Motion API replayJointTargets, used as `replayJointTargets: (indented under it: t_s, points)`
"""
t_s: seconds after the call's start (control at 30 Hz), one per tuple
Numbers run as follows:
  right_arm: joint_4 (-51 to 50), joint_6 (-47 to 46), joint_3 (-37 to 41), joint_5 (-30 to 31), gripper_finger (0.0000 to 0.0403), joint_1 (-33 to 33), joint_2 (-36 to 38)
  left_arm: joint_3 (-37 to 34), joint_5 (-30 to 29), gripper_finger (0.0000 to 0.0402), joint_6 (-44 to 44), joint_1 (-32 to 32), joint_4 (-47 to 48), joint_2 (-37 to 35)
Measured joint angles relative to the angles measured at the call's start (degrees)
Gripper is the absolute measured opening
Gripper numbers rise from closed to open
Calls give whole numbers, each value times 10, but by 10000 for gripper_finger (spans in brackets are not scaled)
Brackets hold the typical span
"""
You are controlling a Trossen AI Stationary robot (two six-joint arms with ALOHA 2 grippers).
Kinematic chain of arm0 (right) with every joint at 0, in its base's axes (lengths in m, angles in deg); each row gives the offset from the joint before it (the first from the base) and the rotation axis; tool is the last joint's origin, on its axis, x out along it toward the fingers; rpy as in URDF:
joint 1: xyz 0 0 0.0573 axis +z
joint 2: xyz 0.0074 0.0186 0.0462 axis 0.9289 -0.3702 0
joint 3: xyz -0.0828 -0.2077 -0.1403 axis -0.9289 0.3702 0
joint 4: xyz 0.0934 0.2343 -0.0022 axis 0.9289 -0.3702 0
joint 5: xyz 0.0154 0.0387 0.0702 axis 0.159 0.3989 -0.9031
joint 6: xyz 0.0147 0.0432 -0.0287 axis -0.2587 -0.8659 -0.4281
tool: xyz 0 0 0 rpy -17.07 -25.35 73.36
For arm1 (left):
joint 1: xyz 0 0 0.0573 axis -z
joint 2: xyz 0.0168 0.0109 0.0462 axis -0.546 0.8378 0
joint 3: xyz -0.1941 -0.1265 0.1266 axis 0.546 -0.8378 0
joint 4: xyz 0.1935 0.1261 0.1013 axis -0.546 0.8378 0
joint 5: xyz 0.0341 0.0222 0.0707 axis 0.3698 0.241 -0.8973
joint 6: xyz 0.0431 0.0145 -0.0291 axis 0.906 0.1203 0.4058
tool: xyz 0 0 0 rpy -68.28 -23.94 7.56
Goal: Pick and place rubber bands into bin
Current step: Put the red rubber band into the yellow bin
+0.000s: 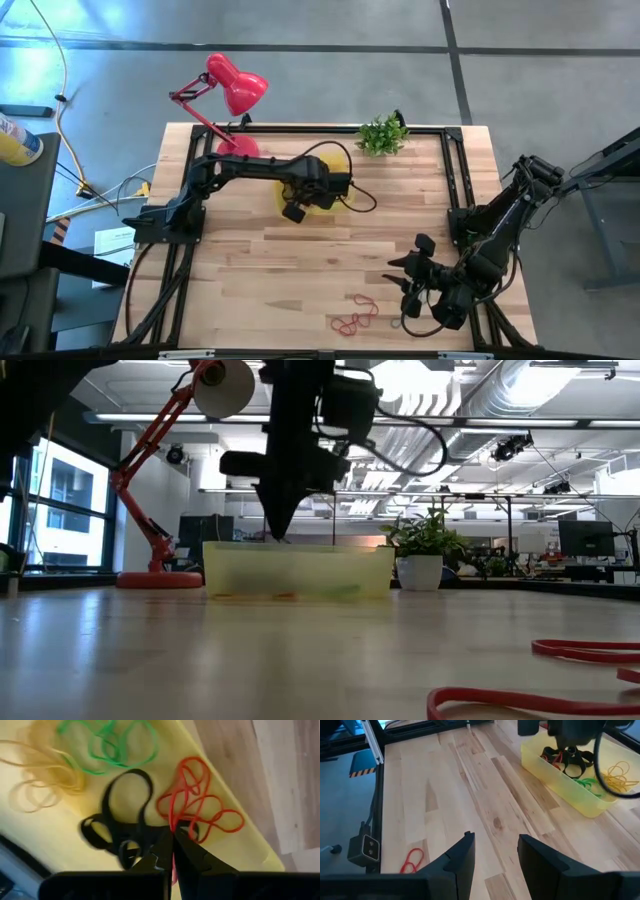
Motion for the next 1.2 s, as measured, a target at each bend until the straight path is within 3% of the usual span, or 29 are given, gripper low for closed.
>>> replayJointTargets:
  t_s: [0.4, 0.9, 1.2]
  points:
    - [4, -1, 0, -4, 139, -16, 0, -22, -4, 13, -33, 11, -27, -3]
    - [2, 4, 0, -4, 139, -19, 0, -22, 6, 110, -33, 18, -23, -17]
    - [0, 17, 0, -4, 139, -19, 0, -21, 20, 97, -52, 87, -97, -97]
